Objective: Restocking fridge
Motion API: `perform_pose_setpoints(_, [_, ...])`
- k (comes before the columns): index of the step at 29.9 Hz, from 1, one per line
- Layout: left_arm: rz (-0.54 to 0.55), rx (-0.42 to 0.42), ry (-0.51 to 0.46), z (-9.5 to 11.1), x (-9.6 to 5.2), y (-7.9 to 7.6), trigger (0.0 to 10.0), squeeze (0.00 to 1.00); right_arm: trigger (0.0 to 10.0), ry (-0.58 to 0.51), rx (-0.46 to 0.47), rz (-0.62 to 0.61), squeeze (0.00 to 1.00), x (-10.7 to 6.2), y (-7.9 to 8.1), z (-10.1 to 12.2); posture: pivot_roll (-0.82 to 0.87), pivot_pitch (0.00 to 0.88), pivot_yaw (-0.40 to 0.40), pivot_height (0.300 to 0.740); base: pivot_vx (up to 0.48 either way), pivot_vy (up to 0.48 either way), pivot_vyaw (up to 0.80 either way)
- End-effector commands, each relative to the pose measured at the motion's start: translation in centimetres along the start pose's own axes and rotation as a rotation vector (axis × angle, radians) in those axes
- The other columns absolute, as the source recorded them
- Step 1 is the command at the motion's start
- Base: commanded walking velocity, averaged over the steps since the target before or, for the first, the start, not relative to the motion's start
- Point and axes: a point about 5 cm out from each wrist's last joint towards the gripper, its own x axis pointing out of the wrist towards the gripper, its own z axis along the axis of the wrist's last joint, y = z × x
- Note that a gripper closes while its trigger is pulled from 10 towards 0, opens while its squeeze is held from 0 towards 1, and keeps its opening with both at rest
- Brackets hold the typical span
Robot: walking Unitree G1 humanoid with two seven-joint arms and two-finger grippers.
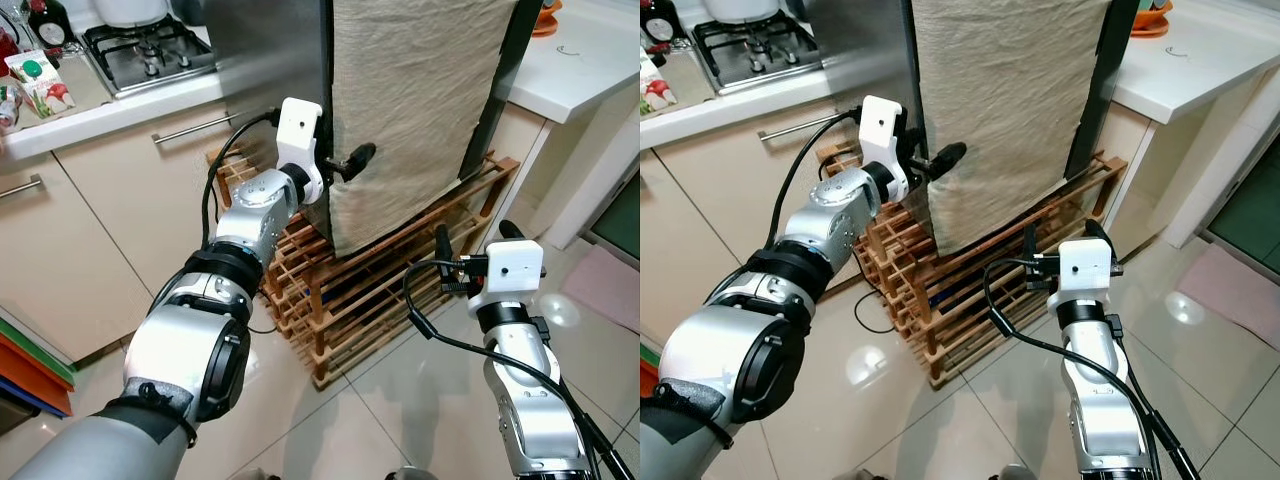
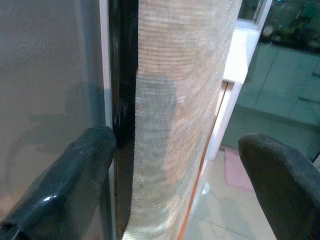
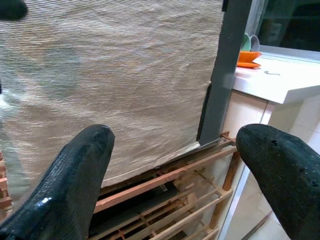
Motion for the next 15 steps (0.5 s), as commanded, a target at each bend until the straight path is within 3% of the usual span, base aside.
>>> perform_pose_setpoints(1, [0.005, 0.029, 0.019, 0.1, 0.3, -0.2, 10.0, 0.0, 10.0, 0.008, 0.002, 0.001, 0.0, 0.1, 0.0, -0.1, -0.17, 0.0, 0.049, 0.74, 0.0, 0.0, 0.0])
perform_pose_setpoints(9, [0.028, 0.005, 0.038, 0.2, 1.0, -1.1, 10.0, 0.0, 10.0, 0.011, 0.0, 0.002, 0.0, 0.2, -0.1, -0.2, -0.17, 0.0, 0.046, 0.74, 0.0, 0.0, 0.0])
perform_pose_setpoints(15, [-0.14, 0.015, -0.008, 0.9, 1.8, -3.7, 10.0, 0.0, 10.0, 0.012, -0.001, 0.004, 0.0, 0.4, -0.1, -0.3, -0.18, 0.0, 0.045, 0.74, 0.0, 0.0, 0.0])
